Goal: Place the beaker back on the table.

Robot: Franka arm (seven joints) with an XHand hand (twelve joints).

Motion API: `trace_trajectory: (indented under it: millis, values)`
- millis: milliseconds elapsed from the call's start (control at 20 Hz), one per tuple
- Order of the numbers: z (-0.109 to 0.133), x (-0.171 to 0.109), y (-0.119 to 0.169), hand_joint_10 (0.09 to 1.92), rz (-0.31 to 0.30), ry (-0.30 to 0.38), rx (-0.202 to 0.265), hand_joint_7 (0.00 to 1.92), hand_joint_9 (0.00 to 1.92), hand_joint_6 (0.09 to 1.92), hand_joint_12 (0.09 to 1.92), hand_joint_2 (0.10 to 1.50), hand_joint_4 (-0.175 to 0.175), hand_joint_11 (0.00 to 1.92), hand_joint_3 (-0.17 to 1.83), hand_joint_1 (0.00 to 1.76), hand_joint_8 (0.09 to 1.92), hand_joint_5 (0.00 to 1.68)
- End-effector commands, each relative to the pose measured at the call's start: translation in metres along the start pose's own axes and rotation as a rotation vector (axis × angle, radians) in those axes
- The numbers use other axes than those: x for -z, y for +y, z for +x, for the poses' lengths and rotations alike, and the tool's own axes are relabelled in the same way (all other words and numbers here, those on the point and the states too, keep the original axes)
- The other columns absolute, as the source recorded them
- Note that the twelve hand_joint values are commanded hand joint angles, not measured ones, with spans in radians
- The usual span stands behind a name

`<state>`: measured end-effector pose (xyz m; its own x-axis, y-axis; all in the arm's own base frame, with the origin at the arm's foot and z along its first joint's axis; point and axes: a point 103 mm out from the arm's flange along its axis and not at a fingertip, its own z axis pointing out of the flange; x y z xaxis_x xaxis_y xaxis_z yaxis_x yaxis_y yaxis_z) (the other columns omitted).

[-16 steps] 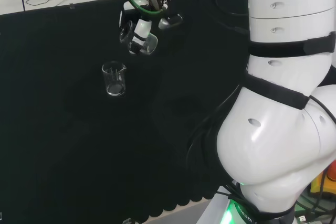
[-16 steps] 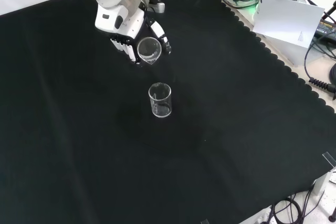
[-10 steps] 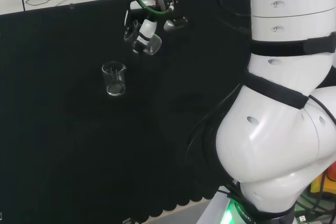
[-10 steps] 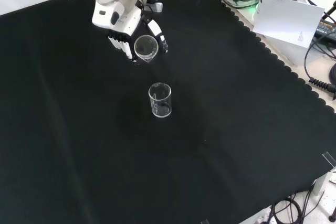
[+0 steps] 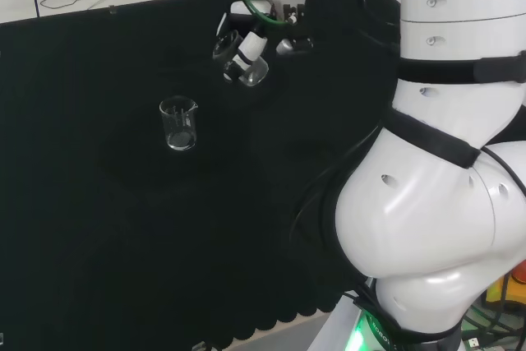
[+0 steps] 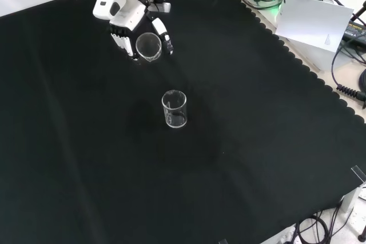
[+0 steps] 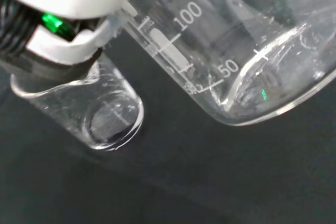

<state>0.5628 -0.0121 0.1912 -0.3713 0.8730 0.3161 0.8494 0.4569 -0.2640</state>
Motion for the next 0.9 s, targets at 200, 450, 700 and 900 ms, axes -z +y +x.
trace_trajectory:
  millis: [200,450,700,900]
  values:
    - [-0.031,-0.02,-0.005,0.09,-0.109,0.07,-0.004,1.78,1.83,0.86,0.68,0.55,0.175,1.38,0.9,1.12,0.17,1.24]
    - [-0.044,-0.033,-0.003,0.09,-0.118,0.102,-0.007,1.77,1.83,0.86,0.69,0.55,0.175,1.38,0.9,1.12,0.17,1.24]
    - [-0.059,-0.051,-0.002,0.09,-0.144,0.138,-0.018,1.77,1.83,0.86,0.69,0.55,0.175,1.38,0.9,1.12,0.17,1.24]
    - [-0.07,-0.063,-0.002,0.09,-0.175,0.167,-0.027,1.77,1.82,0.85,0.69,0.55,0.175,1.38,0.9,1.12,0.18,1.24]
